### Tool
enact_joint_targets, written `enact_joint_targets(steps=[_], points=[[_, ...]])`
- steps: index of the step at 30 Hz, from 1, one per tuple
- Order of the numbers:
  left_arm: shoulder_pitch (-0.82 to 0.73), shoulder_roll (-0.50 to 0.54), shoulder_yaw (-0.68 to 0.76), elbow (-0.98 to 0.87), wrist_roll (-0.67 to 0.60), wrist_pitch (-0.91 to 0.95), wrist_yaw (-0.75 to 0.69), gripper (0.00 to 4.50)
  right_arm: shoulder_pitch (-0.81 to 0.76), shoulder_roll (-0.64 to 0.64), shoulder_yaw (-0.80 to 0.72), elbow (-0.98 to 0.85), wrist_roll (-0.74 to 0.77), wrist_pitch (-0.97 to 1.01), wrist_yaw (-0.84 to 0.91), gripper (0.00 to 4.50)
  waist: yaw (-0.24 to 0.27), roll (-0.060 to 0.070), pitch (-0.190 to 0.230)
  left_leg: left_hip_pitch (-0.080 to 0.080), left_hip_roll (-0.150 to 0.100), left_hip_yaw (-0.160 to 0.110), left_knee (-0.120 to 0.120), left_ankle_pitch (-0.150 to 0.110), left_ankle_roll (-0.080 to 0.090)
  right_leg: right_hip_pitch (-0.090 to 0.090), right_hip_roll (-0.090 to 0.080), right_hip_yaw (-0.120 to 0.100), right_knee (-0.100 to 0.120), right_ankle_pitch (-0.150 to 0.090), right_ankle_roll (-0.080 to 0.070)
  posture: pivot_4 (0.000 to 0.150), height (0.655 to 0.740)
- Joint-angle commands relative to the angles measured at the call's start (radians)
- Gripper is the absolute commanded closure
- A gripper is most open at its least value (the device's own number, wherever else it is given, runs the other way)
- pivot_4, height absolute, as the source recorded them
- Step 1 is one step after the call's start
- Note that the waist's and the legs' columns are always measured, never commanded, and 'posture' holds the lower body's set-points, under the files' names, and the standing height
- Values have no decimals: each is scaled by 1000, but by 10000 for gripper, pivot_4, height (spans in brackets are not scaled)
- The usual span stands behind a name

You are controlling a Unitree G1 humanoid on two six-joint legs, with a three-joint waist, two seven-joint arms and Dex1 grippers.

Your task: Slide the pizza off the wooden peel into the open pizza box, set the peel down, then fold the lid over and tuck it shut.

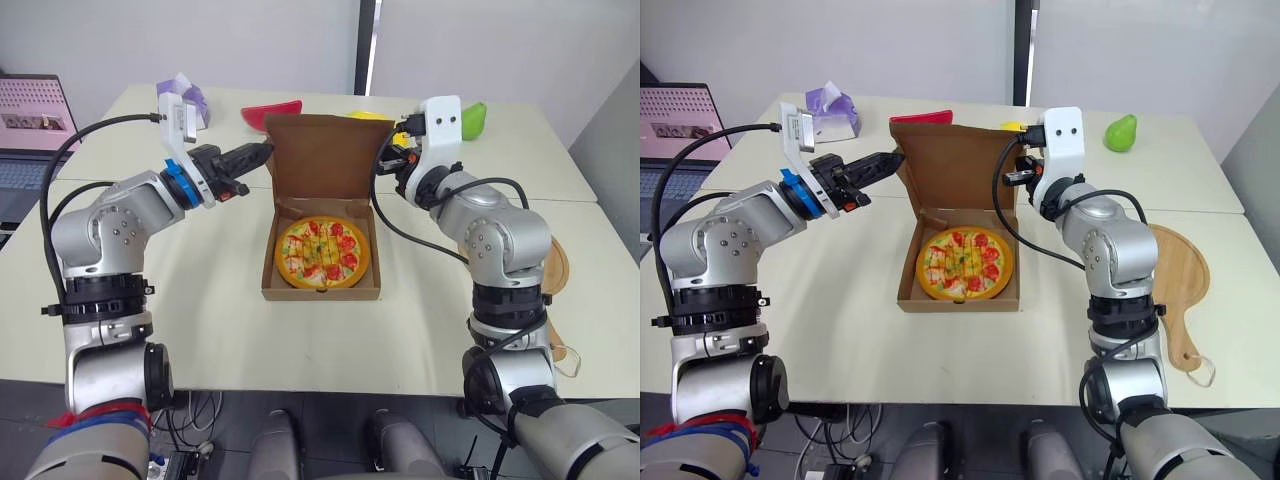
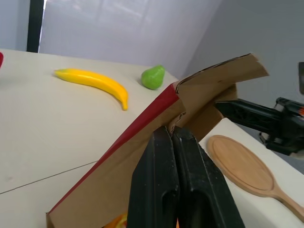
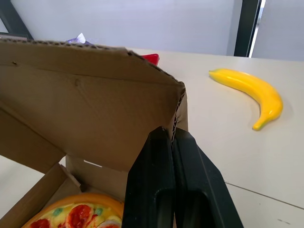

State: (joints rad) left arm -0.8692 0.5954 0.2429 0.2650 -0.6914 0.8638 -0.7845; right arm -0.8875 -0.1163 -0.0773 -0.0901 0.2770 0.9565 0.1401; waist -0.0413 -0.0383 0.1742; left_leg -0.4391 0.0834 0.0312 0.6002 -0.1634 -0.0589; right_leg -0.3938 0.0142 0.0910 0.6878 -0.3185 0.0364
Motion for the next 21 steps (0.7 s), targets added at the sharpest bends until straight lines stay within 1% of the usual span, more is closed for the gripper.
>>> enact_joint_targets(steps=[1,6,8,10,16,21], points=[[-65,9,-32,49,48,-79,-52,45000,-46,-5,15,28,-6,-41,14,44487,0,0,0,0,0,0,-1,0,0,0,0,0,0,0,0,1500,7400],[-68,0,-43,45,105,-165,-54,45000,-74,8,5,65,-20,-76,-3,44487,1,0,0,-2,0,1,-2,0,0,-4,0,2,0,0,0,1500,7400],[-74,-6,-37,45,112,-178,-40,45000,-81,13,4,77,-23,-87,-7,44487,3,0,0,-9,0,2,-1,0,0,-11,0,2,3,0,0,1500,7400],[-90,-16,-34,44,115,-175,-20,45000,-89,16,4,94,-26,-101,-9,44487,6,0,0,-13,0,1,1,1,-1,-15,0,1,6,0,0,1500,7400],[-106,-40,-33,22,121,-166,27,45000,-103,18,4,148,-32,-148,-14,44487,8,0,0,-13,0,2,3,1,-1,-15,0,2,8,0,0,1500,7400],[-116,-49,-18,31,99,-130,42,45000,-121,16,4,204,-40,-189,-10,44487,7,0,0,-13,0,1,5,1,0,-15,0,2,10,0,0,1500,7400]])
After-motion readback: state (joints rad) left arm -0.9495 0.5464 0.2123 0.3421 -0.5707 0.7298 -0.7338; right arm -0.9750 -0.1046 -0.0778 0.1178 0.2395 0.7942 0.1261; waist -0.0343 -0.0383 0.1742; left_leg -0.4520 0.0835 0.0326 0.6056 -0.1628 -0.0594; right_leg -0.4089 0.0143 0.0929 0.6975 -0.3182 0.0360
